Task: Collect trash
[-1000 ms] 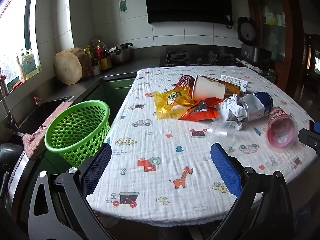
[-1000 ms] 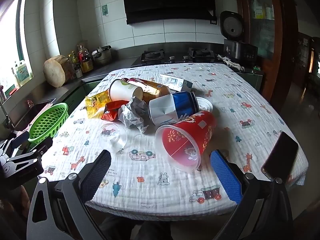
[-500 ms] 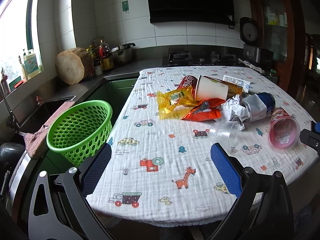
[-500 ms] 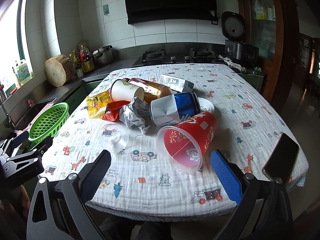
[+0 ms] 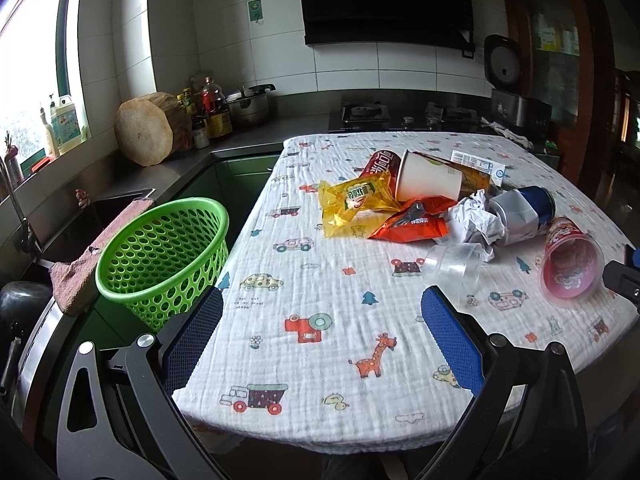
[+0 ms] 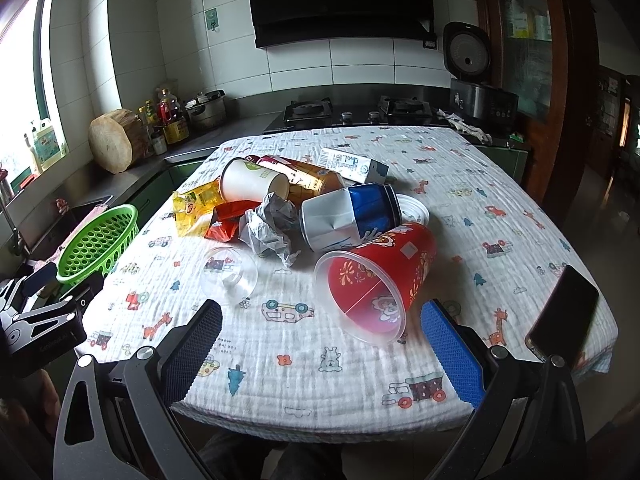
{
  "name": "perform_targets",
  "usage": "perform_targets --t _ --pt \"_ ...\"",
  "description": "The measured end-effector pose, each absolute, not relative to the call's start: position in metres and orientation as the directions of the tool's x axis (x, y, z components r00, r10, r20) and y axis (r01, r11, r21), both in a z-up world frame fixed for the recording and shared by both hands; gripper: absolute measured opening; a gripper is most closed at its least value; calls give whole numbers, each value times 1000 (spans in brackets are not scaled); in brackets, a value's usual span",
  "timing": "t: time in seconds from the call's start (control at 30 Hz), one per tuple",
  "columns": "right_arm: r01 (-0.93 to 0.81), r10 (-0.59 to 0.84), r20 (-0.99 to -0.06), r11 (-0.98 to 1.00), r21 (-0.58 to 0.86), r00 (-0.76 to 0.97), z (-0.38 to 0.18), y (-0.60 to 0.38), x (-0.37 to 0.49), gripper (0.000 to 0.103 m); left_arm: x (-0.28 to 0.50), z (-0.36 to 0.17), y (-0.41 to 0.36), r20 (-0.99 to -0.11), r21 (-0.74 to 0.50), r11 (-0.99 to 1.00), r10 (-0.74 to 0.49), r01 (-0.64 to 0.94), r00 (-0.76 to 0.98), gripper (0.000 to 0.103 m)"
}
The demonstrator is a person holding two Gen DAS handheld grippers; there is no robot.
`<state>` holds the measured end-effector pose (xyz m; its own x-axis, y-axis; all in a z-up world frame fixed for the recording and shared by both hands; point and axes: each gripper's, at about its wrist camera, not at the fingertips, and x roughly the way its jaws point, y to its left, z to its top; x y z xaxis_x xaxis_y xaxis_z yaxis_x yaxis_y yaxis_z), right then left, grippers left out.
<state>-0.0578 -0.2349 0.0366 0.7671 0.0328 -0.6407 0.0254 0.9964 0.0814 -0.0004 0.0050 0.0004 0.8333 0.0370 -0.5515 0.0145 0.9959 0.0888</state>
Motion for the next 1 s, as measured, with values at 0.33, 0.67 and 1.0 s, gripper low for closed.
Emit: perform_targets --t 0.33,0.67,1.0 --pt "21 36 -642 997 80 766 34 -234 -58 97 1 0 7 -552 84 996 41 7 833 98" --pt "23 34 -648 997 79 761 31 -239 -55 97 4 -3 8 -560 79 997 45 -1 827 98" --pt "31 18 -659 998 63 752 27 -242 -47 97 7 -5 9 -565 71 997 41 -1 824 98"
